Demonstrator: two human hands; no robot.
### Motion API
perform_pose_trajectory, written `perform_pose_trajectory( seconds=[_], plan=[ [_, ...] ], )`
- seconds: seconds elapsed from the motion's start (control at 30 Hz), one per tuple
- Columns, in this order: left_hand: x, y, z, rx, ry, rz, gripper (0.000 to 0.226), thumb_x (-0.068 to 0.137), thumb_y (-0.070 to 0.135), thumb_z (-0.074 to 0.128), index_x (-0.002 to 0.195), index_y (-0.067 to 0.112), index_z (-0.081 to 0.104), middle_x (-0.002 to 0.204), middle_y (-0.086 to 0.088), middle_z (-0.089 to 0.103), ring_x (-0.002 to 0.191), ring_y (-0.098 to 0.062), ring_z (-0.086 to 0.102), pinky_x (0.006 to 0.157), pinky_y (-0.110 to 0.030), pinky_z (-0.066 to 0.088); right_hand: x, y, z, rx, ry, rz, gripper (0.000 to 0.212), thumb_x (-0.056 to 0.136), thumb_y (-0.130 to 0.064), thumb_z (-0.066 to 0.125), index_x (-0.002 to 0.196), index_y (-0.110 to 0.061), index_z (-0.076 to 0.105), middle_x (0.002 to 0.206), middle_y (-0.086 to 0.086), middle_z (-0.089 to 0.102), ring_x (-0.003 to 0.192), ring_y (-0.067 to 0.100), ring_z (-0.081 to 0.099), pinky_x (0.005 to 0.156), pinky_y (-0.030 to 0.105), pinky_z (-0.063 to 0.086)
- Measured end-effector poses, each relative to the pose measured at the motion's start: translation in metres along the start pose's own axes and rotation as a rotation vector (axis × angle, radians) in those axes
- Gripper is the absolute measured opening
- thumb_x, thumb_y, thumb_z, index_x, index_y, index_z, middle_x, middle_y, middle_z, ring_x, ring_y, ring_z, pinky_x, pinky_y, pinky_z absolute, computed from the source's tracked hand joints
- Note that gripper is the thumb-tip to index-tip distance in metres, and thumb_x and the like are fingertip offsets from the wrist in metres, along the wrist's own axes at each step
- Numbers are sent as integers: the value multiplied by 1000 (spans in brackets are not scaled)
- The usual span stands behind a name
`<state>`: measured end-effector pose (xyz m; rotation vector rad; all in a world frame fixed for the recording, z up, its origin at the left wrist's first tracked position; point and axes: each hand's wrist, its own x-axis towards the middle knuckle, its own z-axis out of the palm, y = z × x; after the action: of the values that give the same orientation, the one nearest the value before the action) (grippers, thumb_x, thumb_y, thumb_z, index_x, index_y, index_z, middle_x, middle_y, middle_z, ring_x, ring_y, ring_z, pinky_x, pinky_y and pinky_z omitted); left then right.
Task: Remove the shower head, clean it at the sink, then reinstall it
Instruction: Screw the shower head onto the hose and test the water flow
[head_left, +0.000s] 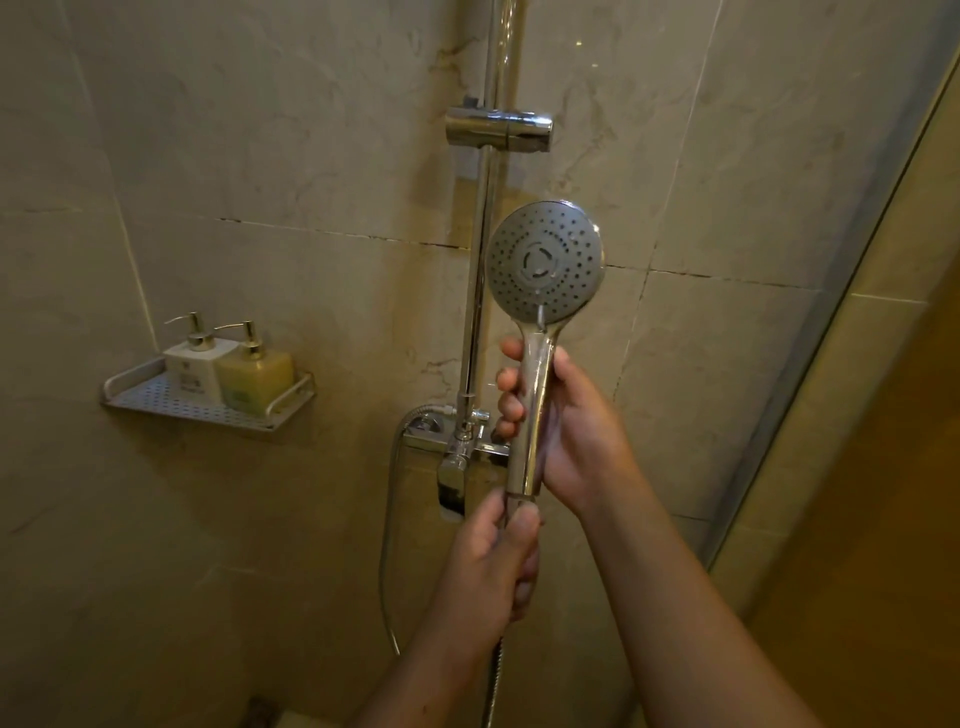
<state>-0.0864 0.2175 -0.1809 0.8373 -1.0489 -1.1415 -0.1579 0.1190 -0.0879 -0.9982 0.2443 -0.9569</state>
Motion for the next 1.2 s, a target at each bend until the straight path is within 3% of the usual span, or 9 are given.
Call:
perform_pose_trajectory(
  seconds=[0.13, 0.23, 0.37, 0.53, 0.73, 0.93, 1.03, 1.1, 1.2],
  plan=[
    [0, -2, -4, 30, 25, -3, 15, 88, 49, 58, 82, 35, 58, 52, 11, 38, 39, -3, 29, 36, -16, 24, 0, 2, 2, -139, 41, -71, 21, 97, -27, 59, 107, -9, 57, 83, 5, 63, 69, 16, 61, 65, 33, 54],
    [-3, -3, -4, 48, 30, -7, 13, 89, 46, 55, 79, 38, 59, 51, 11, 37, 39, -3, 29, 36, -16, 24, 1, 2, 4, -162, 101, -53, 23, 95, -19, 64, 110, -7, 51, 86, 9, 71, 75, 21, 70, 60, 32, 59],
    [-3, -4, -2, 57, 25, -3, 15, 80, 55, 59, 75, 40, 59, 51, 11, 36, 38, -2, 28, 35, -15, 23, 3, 3, 5, -269, 125, -29, 15, 99, -20, 59, 108, -11, 51, 79, 8, 70, 55, 14, 59, 50, 27, 51],
    [-3, -6, -3, 45, 27, -16, 24, 77, 56, 61, 79, 32, 56, 52, 9, 34, 39, -2, 27, 35, -14, 24, 2, 1, 1, -155, 81, 80, 58, 102, -53, 36, 113, -5, 67, 67, 1, 52, 54, 13, 47, 55, 29, 44],
    [-1, -4, -3, 26, 39, -10, 15, 86, 45, 57, 84, 30, 57, 53, 10, 37, 39, -4, 28, 36, -15, 22, -1, -7, -3, 18, -9, 158, 49, 106, -34, 34, 134, -2, 59, 80, 7, 60, 71, 18, 56, 74, 34, 47],
    [0, -7, -5, 18, 16, 1, 27, 80, 57, 61, 86, 31, 59, 54, 8, 38, 41, -6, 29, 37, -17, 23, -3, -7, -3, -78, -1, 47, 40, 94, -33, 56, 116, -2, 68, 87, 8, 66, 83, 20, 64, 79, 41, 59],
    [1, -9, -7, 11, 16, 3, 23, 82, 56, 61, 84, 33, 60, 54, 10, 39, 40, -4, 30, 36, -16, 24, 0, -7, -2, -48, 35, 42, 33, 87, -26, 65, 111, -3, 63, 90, 11, 71, 94, 29, 70, 89, 53, 58],
    [1, -10, -8, 20, 19, 5, 21, 82, 55, 61, 83, 35, 60, 53, 11, 39, 40, -3, 30, 36, -16, 24, 2, -7, -2, -19, 39, 21, 34, 85, -19, 68, 112, -5, 53, 98, 14, 74, 98, 34, 72, 87, 55, 58],
    [2, -10, -8, 35, 27, 2, 22, 81, 55, 61, 83, 33, 59, 53, 10, 40, 39, -4, 31, 36, -15, 24, 4, -7, 0, -91, 22, 13, 41, 88, -19, 69, 118, -6, 45, 115, 23, 72, 85, 30, 76, 71, 40, 64]
  ],
)
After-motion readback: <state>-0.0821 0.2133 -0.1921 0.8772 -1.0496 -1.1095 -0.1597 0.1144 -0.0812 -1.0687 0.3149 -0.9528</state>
